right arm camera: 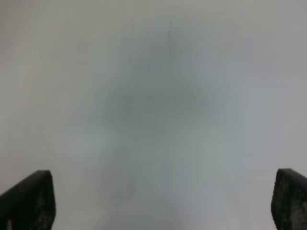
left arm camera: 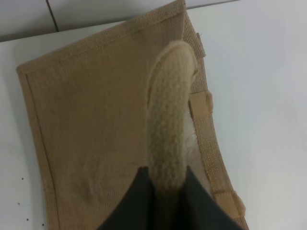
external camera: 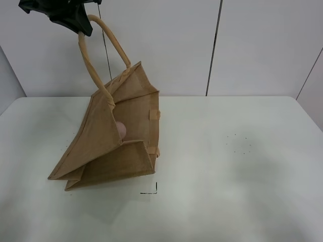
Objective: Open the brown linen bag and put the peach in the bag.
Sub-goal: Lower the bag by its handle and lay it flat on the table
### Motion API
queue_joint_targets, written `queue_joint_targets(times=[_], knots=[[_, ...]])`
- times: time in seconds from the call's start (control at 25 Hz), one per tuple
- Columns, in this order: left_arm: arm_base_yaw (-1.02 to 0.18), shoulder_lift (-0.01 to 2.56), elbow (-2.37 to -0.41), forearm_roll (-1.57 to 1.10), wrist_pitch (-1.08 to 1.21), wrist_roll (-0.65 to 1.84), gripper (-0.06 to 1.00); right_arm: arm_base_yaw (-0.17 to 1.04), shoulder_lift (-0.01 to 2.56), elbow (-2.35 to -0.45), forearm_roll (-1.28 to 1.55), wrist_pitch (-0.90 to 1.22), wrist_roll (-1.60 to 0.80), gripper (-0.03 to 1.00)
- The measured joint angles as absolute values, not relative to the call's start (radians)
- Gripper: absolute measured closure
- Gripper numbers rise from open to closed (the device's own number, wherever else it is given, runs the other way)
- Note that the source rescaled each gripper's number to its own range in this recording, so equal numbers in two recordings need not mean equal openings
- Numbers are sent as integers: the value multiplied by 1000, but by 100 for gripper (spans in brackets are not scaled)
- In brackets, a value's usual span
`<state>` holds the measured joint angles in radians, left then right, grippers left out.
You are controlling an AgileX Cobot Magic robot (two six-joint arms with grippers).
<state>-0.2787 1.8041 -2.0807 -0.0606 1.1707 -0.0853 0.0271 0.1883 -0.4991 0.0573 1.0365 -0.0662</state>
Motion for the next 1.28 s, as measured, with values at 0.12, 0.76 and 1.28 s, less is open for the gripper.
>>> queue_joint_targets(times=[0.12,0.76,1.28], knots=[[-279,1804,-2081,-61,1171,-83,94,27,109,-499,57,1033,-66,-3],[-279,1859,-1913,-64,1086,-83,94,32,-5,-499,57,1033,-65,-3],[-279,2187,-1853,-67,978,-81,94,32,-5,-499,57,1033,-65,-3]])
